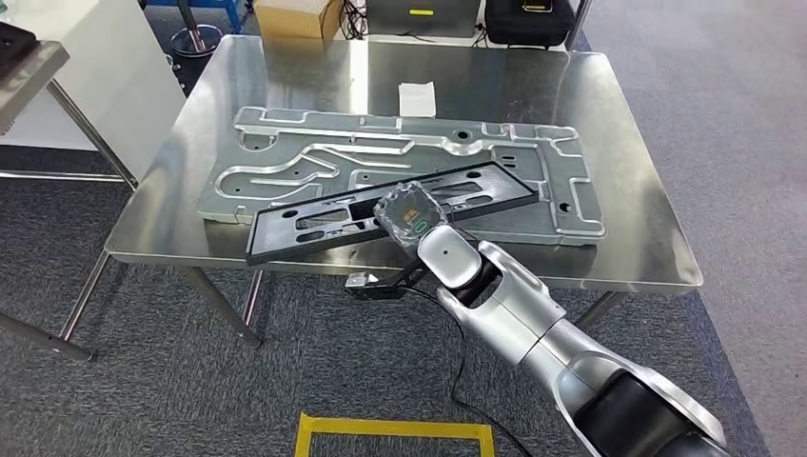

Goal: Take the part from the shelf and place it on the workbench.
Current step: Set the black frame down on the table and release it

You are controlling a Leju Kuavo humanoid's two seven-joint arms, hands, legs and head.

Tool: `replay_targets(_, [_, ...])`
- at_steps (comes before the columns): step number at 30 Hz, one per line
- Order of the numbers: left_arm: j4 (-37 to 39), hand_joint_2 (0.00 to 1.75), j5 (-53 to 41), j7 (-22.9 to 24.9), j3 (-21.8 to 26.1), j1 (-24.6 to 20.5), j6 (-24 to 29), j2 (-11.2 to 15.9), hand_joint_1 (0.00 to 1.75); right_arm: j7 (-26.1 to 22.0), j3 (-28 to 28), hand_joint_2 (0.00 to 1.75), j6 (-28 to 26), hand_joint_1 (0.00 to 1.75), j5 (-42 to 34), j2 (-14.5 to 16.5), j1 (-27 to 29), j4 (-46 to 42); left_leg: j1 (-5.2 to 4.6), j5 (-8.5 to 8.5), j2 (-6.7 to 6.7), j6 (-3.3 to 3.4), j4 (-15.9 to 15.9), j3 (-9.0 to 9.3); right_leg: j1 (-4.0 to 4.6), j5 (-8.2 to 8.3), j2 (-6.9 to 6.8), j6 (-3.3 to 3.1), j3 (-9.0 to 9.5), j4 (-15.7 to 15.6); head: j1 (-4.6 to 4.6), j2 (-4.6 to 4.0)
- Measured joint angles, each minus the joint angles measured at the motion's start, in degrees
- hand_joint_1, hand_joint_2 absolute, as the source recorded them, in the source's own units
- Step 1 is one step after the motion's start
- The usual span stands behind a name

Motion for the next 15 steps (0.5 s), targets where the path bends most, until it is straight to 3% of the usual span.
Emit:
replay_targets(2, [0.08,0.0,0.17,-0.04,0.01,0.06,0.01,-0.09,0.0,0.51,-0.96,1.75,-0.22,1.75,-0.15,-1.31,-0.21,-1.63,-0.15,-1.34,-0.13,-0.54,0.06,1.26,0.5,6.36,-0.14,-0.87,0.99,-6.39,-0.07,0.01])
replay_targets(3, [0.11,0.0,0.24,-0.08,0.01,0.06,0.03,-0.13,0.0,0.57,-1.54,1.75,-0.33,1.75,-0.26,-1.97,-0.27,-2.52,-0.21,-1.8,-0.2,-0.9,0.07,1.72,0.71,8.03,-0.18,-1.29,1.25,-8.02,-0.05,0.0])
replay_targets(5, [0.15,0.0,0.42,-0.13,0.02,0.05,0.06,-0.14,0.0,0.41,-2.77,1.75,-0.43,1.75,-0.46,-2.93,-0.35,-4.11,-0.3,-2.09,-0.29,-1.57,0.43,2.22,0.7,7.75,-0.17,-2.05,2.05,-8.71,0.0,0.0])
replay_targets(7, [0.15,0.0,0.55,-0.16,0.03,0.08,0.08,-0.06,0.0,0.38,-3.87,1.75,-0.46,1.75,-0.51,-3.52,-0.42,-5.1,-0.25,-1.99,-0.1,-2.01,3.41,1.25,0.41,7.07,-0.09,-2.8,3.44,-9.28,-0.06,-0.01])
replay_targets(9, [0.15,0.0,0.58,-0.19,0.03,-0.02,0.08,-0.01,0.0,0.37,-4.38,1.75,-0.46,1.75,-0.52,-3.72,-0.3,-5.42,-0.15,-3.35,0.11,-2.51,9.91,-2.35,0.26,6.12,0.05,-3.24,4.9,-9.55,-0.12,-0.01])
replay_targets(10, [0.15,0.0,0.58,-0.19,0.03,-0.06,0.08,-0.02,0.0,0.35,-4.45,1.75,-0.46,1.75,-0.52,-3.79,-0.07,-5.46,-0.13,-4.95,0.14,-2.73,13.27,-4.65,0.23,5.52,0.11,-3.34,5.6,-9.57,-0.16,-0.01])
replay_targets(12, [0.15,0.0,0.59,-0.19,0.03,0.0,0.08,0.0,0.0,0.32,-4.55,1.75,-0.45,1.75,-0.54,-3.95,0.63,-5.45,-0.09,-7.93,0.16,-2.98,16.65,-8.11,0.21,4.19,0.27,-3.28,7.18,-9.56,-0.13,-0.01])
replay_targets(13, [0.15,0.0,0.59,-0.19,0.03,0.07,0.08,0.02,0.0,0.32,-4.57,1.75,-0.45,1.75,-0.54,-4.01,0.94,-5.45,-0.09,-7.98,0.18,-3.02,15.89,-8.83,0.2,3.47,0.35,-3.18,8.09,-9.55,-0.14,-0.01])
replay_targets(14, [0.15,0.0,0.59,-0.19,0.03,0.12,0.08,0.07,0.0,0.33,-4.61,1.75,-0.46,1.75,-0.54,-4.06,1.12,-5.45,-0.09,-6.42,0.2,-2.99,13.45,-8.86,0.19,2.73,0.41,-3.04,9.06,-9.52,-0.14,-0.01])
replay_targets(15, [0.15,0.0,0.59,-0.19,0.03,0.23,0.08,0.12,0.0,0.34,-4.67,1.75,-0.47,1.75,-0.54,-4.1,1.23,-5.42,-0.08,-3.05,0.22,-2.85,9.8,-8.48,0.18,1.94,0.44,-2.85,9.91,-9.51,-0.14,-0.01])
